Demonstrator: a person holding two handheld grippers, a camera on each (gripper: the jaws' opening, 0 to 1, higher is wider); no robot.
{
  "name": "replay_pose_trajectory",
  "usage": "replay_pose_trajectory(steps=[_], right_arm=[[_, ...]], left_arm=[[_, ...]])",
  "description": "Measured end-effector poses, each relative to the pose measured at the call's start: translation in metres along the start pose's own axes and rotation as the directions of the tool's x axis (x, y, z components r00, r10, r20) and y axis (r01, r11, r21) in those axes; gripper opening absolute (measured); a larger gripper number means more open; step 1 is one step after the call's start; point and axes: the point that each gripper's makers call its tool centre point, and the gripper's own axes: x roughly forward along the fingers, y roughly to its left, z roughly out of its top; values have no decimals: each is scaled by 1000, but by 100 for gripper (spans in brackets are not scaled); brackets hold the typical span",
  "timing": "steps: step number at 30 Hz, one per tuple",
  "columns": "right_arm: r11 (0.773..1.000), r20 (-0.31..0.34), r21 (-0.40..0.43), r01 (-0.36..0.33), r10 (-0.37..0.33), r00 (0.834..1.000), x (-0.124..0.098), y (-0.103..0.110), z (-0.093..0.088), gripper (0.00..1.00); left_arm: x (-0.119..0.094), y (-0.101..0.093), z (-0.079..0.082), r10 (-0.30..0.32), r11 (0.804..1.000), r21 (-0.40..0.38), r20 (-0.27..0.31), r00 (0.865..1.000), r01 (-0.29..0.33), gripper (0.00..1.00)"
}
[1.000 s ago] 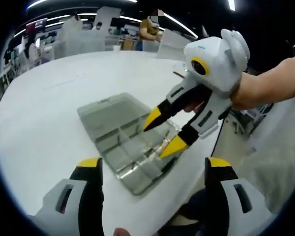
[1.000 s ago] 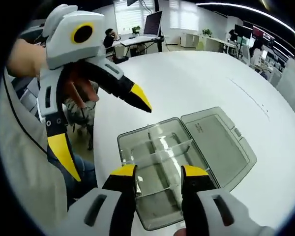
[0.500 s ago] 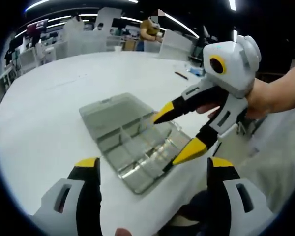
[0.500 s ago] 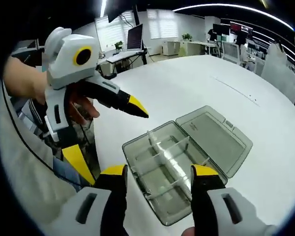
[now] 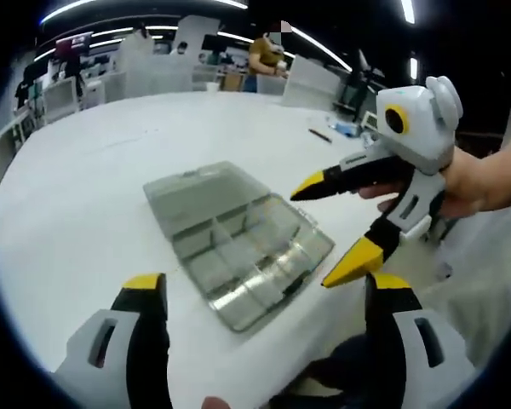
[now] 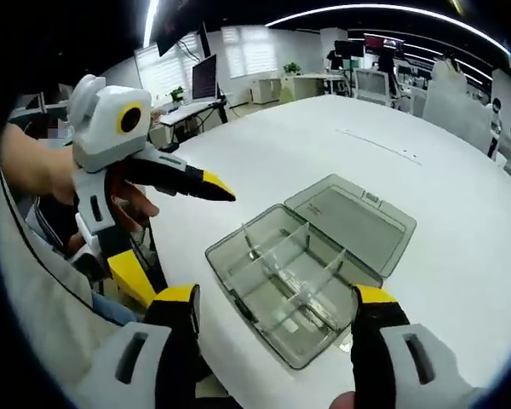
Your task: Insert the divider into the dual guide fixture by aligning both edges with the guide slots and pushing it downward to the bottom, including one-sided entry, uneven engagement, binding, and posture correction.
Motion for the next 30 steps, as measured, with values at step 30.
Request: replay_pose_trajectory(steps=[30], right_arm=[[969,26,221,112,-121,992,-30,-5,-32,90]], left_arm=[[-13,5,-13,102,990,-102,24,995,-99,99]])
